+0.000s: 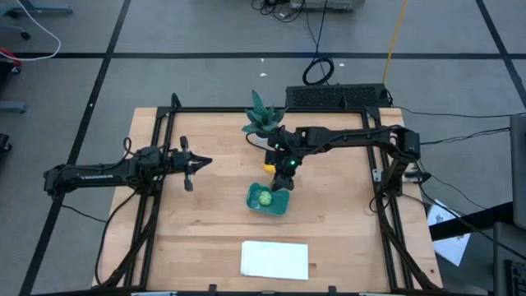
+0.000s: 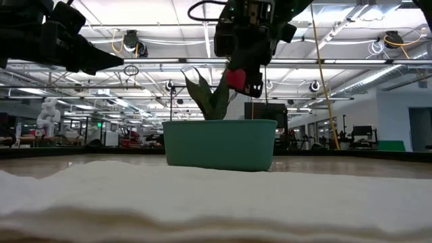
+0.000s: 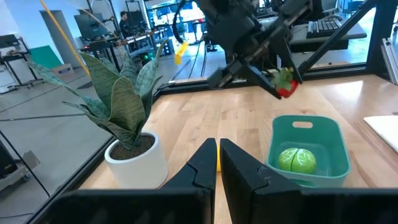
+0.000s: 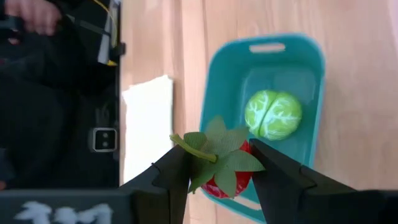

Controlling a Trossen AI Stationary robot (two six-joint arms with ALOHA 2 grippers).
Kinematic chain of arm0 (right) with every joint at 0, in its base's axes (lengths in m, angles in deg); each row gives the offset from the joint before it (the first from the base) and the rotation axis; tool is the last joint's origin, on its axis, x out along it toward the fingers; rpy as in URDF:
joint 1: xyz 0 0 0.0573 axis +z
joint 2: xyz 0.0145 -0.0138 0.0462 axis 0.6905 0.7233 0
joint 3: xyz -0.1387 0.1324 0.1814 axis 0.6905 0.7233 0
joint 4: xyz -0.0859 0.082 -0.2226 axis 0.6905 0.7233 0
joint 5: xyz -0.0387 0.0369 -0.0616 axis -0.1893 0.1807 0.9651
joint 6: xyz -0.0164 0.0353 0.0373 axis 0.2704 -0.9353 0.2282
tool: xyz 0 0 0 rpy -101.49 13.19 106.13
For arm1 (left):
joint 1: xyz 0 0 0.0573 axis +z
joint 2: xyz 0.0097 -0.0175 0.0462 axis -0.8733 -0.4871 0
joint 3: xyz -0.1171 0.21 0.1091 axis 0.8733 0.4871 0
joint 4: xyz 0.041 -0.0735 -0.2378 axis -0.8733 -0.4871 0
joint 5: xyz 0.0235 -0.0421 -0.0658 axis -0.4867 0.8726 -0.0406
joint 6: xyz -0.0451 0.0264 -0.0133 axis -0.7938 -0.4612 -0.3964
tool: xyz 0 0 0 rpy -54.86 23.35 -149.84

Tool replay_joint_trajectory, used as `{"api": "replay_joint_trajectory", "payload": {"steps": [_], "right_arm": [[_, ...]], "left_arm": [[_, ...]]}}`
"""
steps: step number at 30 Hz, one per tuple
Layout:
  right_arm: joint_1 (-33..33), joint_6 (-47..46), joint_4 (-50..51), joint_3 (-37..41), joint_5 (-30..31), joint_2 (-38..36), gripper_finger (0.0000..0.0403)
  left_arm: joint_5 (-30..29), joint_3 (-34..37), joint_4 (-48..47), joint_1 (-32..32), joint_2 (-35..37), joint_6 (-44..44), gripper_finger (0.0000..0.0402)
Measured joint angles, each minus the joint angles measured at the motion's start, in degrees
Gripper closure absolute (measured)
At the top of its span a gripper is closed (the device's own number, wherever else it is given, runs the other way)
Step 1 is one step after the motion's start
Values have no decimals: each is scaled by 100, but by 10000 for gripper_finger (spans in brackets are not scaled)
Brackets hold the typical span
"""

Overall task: Pick and placing Produce into tupperware
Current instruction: Put the red strawberry into the green bin

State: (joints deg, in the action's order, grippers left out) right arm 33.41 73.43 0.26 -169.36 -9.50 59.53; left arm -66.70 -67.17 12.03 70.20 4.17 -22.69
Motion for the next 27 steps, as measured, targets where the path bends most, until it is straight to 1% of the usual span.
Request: {"api": "replay_joint_trajectory", "payload": {"steps": [7, 11, 14, 20, 27], "right_arm": [[107, 140, 120, 4, 24, 215, 261], [101, 241, 291, 2, 457, 210, 261], [99, 318, 450, 4, 620, 212, 264], [145, 836, 632, 3, 1040, 212, 272], [233, 1721, 777, 4, 1349, 212, 273]], "left_arm": [[0, 0, -2, 0, -1, -5, 376], [0, 0, -2, 0, -2, 2, 376], [0, 0, -2, 1, -1, 6, 376], [0, 0, 0, 0, -1, 30, 376], [-2, 0, 0, 0, -1, 33, 376]]}}
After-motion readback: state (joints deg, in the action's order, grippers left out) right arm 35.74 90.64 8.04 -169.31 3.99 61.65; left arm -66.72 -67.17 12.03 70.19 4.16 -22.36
